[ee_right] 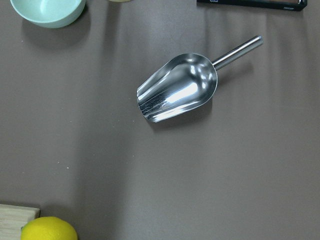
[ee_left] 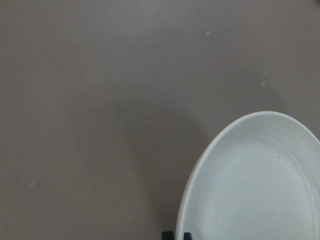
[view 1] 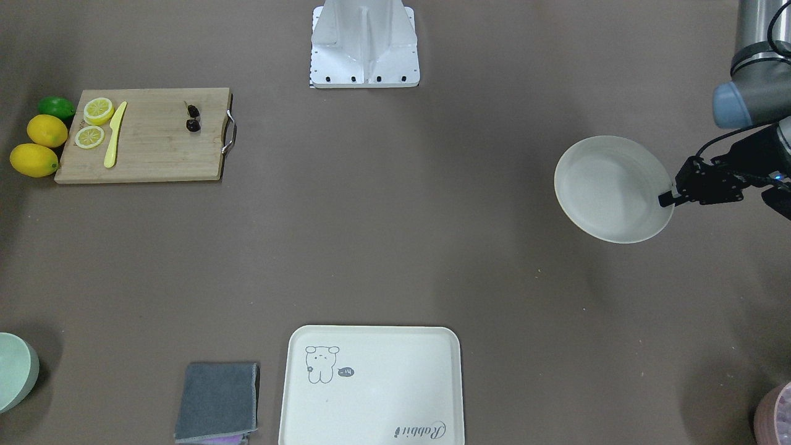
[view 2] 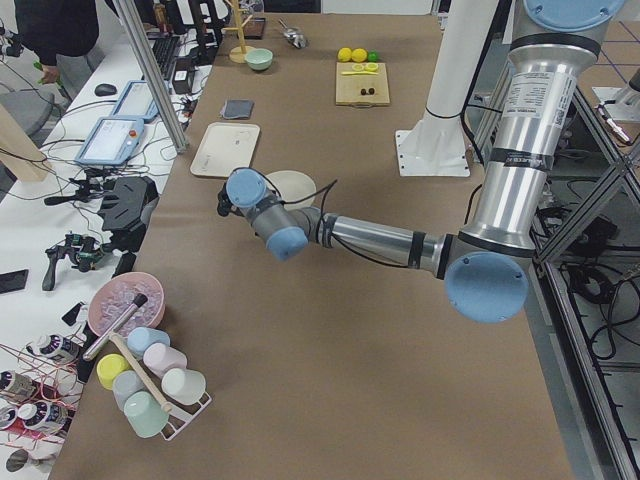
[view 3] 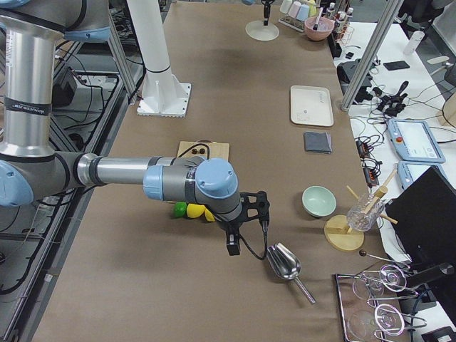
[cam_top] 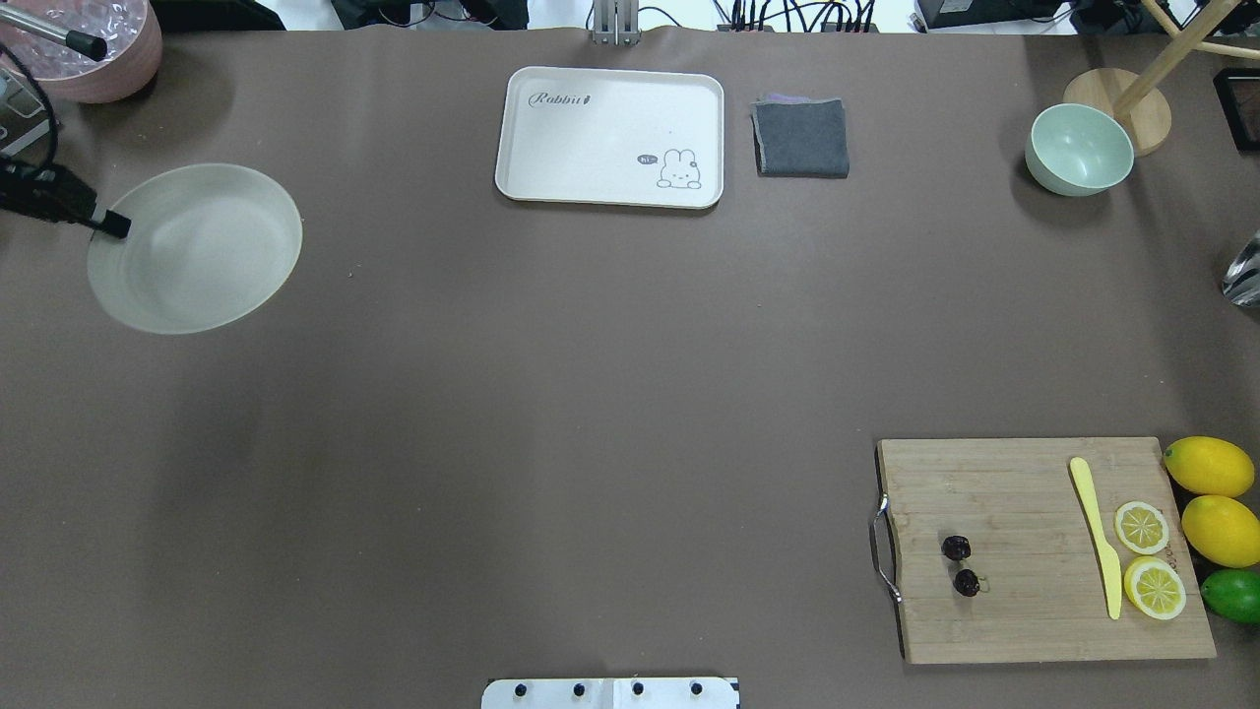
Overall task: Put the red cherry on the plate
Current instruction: 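Slide the white bowl with the left gripper toward the table center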
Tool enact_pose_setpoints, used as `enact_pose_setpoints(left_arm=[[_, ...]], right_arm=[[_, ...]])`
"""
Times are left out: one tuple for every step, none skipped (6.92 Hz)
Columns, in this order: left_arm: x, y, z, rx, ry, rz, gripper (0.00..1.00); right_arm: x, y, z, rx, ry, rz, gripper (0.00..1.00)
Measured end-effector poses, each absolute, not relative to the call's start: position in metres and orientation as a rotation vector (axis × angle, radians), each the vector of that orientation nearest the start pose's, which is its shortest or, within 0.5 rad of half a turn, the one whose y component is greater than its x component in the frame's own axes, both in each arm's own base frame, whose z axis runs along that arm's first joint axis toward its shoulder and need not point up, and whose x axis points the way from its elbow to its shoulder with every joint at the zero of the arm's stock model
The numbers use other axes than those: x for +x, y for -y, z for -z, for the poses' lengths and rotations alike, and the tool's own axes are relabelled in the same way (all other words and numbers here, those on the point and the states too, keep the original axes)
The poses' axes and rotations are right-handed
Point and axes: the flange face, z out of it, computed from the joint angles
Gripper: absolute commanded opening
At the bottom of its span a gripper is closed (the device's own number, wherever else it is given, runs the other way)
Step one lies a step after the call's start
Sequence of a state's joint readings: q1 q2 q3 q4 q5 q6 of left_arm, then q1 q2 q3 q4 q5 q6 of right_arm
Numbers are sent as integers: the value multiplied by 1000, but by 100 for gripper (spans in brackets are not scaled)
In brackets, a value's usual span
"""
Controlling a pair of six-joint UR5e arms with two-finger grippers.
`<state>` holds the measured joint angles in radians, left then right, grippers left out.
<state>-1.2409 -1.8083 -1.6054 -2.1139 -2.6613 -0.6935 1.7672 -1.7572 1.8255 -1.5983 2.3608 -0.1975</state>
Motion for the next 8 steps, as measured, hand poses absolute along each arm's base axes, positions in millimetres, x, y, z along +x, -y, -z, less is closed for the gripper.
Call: enact_pose_setpoints(left_arm=[[164,572,-367,112,-1203,-89,0],[206,572,-313,89,-1155,-46,0],[269,559,-269,68,-1117,-8,0],[334,535,-237,55,-1092,18,0],[391,505,-219,48,-1084,33,0],[437,476,-213,55,-1093,49,0],[474,453,-215,72,-1106,60,0],[503,436,-221,85,-1107,69,0]], right_arm=[[142,395,-619,193,767,17,99],[142,395,-619,193,767,17,99],[142,396,-619,194,767,17,99],[143,396,-619,194,766,17,99],[142,395,-619,193,767,17,99],[142,395,-619,193,767,17,99],[142,395,-619,193,767,17,99],[142,394,-620,191,767,16,99]])
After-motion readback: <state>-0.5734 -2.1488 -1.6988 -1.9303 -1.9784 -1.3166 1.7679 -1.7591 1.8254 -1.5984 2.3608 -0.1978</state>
